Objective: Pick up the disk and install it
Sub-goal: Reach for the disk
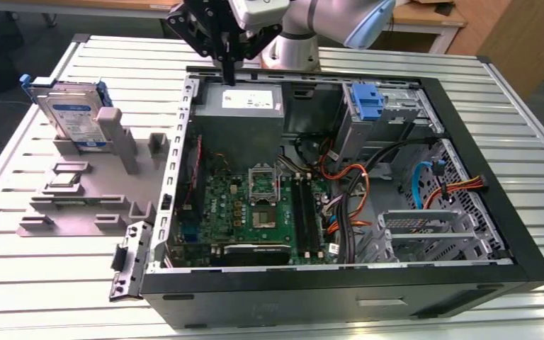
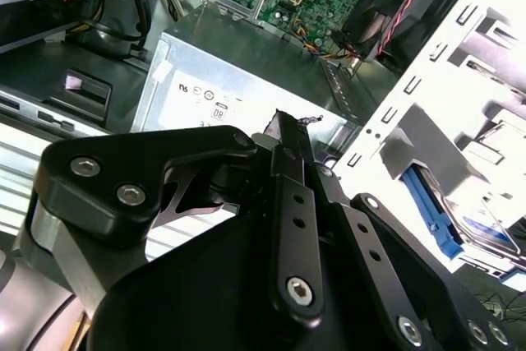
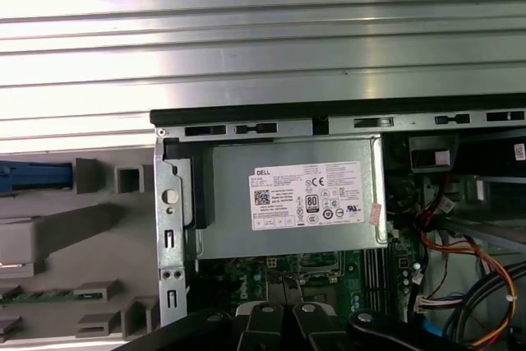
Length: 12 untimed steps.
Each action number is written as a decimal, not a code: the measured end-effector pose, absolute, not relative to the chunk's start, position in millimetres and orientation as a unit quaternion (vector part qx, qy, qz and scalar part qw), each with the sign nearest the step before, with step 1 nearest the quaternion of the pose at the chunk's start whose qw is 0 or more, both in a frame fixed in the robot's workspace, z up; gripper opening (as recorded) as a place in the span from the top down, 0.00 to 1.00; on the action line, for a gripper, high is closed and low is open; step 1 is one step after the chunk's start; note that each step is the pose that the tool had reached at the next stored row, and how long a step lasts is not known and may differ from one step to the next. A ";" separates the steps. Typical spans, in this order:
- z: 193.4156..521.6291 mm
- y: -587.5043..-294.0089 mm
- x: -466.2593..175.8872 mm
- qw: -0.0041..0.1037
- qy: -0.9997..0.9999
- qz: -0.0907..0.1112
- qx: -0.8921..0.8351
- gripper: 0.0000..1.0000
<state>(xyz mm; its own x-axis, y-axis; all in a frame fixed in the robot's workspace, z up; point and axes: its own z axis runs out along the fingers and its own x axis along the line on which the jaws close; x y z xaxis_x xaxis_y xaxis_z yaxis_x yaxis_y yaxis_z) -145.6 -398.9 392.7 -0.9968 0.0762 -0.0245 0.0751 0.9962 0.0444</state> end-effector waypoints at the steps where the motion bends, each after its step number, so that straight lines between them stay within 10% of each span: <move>1: 392.7 -398.9 -145.9 0.013 0.999 0.022 0.038 0.90; 12: 392.6 -398.9 -150.8 0.013 0.999 0.022 0.038 0.90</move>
